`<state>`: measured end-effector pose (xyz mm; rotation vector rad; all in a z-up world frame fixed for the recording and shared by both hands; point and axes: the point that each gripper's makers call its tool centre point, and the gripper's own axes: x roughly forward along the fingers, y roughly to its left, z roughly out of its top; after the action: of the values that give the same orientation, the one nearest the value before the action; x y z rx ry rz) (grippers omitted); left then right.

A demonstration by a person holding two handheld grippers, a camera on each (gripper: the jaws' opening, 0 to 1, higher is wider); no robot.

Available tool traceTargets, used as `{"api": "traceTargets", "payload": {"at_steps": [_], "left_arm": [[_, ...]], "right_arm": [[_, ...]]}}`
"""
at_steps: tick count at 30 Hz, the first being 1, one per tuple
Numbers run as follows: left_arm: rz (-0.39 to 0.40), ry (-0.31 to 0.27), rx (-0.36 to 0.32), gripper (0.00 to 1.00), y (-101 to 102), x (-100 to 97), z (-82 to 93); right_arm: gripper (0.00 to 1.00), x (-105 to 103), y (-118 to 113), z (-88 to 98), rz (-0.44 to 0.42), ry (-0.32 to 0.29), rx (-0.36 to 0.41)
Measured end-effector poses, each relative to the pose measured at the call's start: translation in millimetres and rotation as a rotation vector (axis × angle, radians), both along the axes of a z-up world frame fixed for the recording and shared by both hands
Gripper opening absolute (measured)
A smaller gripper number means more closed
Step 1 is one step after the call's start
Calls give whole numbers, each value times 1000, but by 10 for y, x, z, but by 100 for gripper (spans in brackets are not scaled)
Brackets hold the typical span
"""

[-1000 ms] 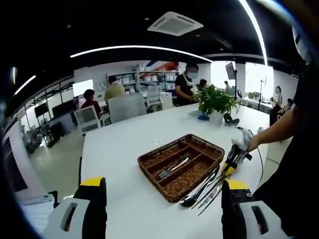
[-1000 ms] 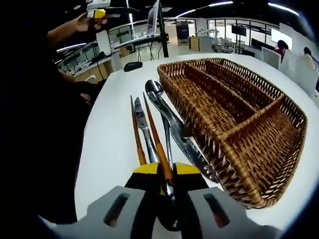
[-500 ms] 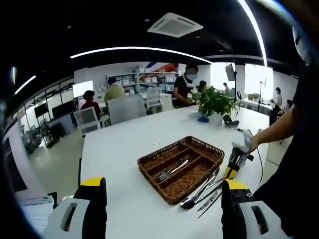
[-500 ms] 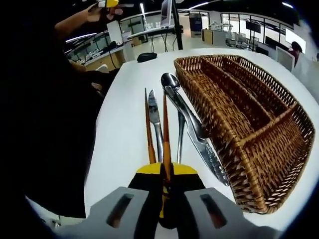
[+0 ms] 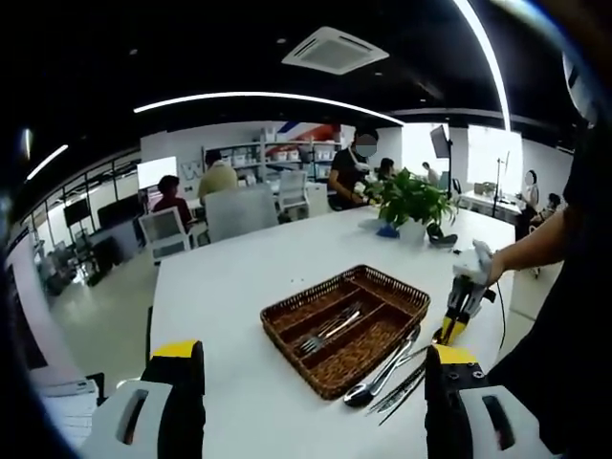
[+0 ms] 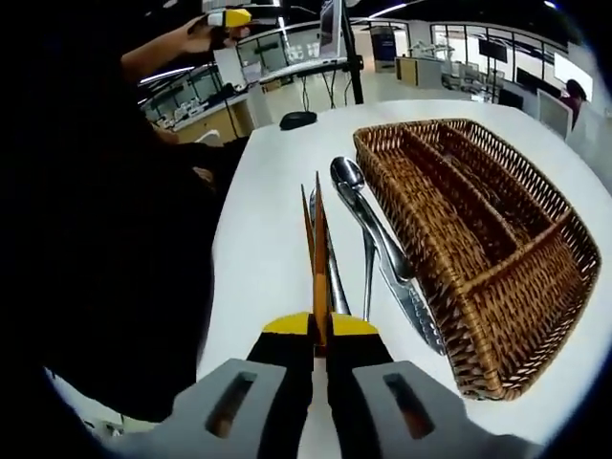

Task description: Arrange the knives, forks, and spoons in their matching storage slots by inserting each utensil handle-first until every utensil is classified and aligned in the correct compartment

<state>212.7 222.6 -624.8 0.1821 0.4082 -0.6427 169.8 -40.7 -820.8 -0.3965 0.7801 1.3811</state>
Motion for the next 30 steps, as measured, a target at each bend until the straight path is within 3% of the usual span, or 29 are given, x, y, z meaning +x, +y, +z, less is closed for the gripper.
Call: {"api": "traceTargets", "payload": {"at_steps": [8, 14, 18, 23, 30], "left_arm": [[-7, -8, -2, 100, -29, 41, 26], [-19, -4, 7, 100, -57, 33, 0], [-22, -3, 0, 100, -76, 29, 0], [-28, -3, -11, 100, -110, 34, 6], [-38, -3, -22, 100, -169, 32, 10]], "right_arm": [[0, 59, 124, 315, -30, -23, 49], [0, 280, 137, 578, -156, -52, 108], [0, 488, 52, 731, -248, -125, 128], [0, 664, -83, 844, -343, -188, 108], [0, 759, -172, 871, -456, -217, 83]]}}
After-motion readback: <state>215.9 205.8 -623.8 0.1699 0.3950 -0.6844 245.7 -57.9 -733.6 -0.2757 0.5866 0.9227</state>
